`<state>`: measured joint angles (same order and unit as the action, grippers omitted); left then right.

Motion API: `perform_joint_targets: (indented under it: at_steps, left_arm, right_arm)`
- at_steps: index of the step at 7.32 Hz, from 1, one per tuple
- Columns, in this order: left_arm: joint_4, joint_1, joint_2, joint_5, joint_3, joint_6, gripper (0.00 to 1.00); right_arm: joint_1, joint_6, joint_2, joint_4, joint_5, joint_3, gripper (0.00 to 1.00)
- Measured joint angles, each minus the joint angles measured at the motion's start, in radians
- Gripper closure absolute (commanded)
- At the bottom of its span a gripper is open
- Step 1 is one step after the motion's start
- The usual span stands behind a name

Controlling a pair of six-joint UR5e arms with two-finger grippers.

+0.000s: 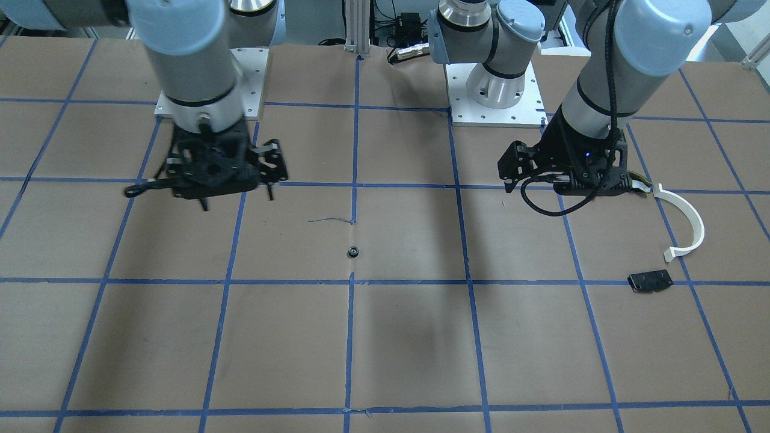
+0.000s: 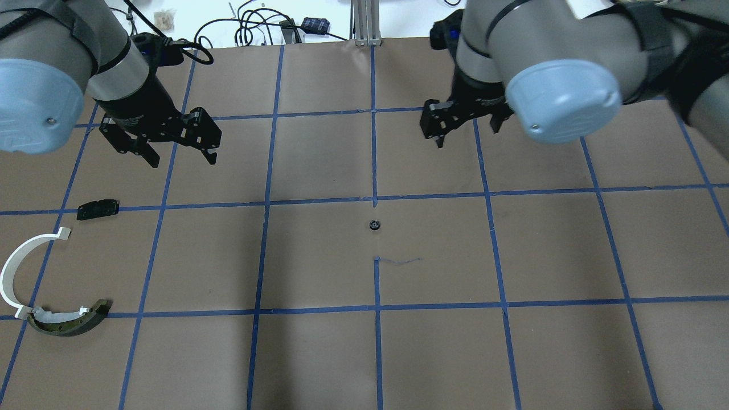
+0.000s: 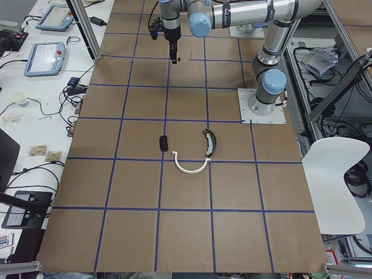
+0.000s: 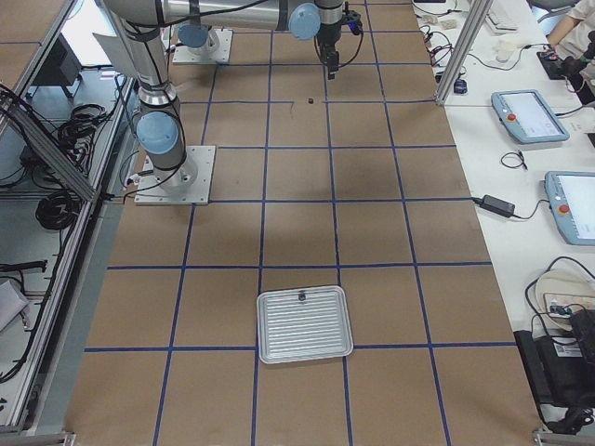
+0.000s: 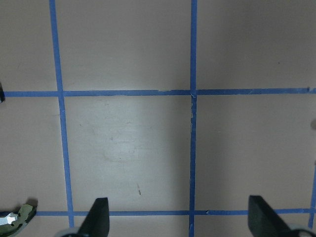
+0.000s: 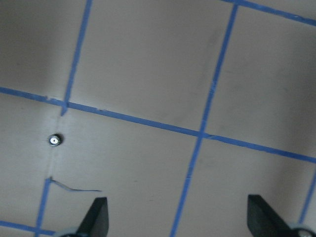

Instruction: Place bearing gear from tray to pile

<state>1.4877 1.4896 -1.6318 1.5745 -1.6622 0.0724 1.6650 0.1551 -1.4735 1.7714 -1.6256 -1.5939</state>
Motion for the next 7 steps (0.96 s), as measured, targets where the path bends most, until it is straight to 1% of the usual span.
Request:
perform_joint_targets:
  at_steps: [1,2,3,4,5,6,7]
  left_arm:
    - [-0.037,0.033,-0.033,-0.002,0.0,-0.012,0.0]
    - [-0.102,0.093,-0.075,-0.003,-0.001,-0.026,0.0]
    - [-0.16,0.158,-0.126,-0.003,-0.001,-0.041,0.0]
    - [-0.19,0.212,-0.172,-0.004,-0.001,-0.049,0.0]
    - [-0.202,0.268,-0.215,-0.003,-0.001,-0.058,0.0]
    - [-0.217,0.31,-0.253,-0.014,-0.001,-0.07,0.0]
    - [-0.247,0.334,-0.288,-0.056,-0.001,-0.078,0.0]
  right_arm:
    - [-0.119,0.118,-0.038,-0.034,-0.036,0.017,0.0]
    - [-0.245,0.239,-0.056,-0.06,-0.054,0.031,0.0]
    - [-0.379,0.392,-0.062,-0.073,-0.052,0.036,0.0]
    - [-0.505,0.534,-0.06,-0.092,-0.038,0.034,0.0]
    - [-0.635,0.679,-0.041,-0.108,-0.021,0.029,0.0]
    - [-0.731,0.87,0.006,-0.075,-0.016,0.024,0.0]
    - [-0.809,1.12,0.082,0.003,-0.011,0.022,0.0]
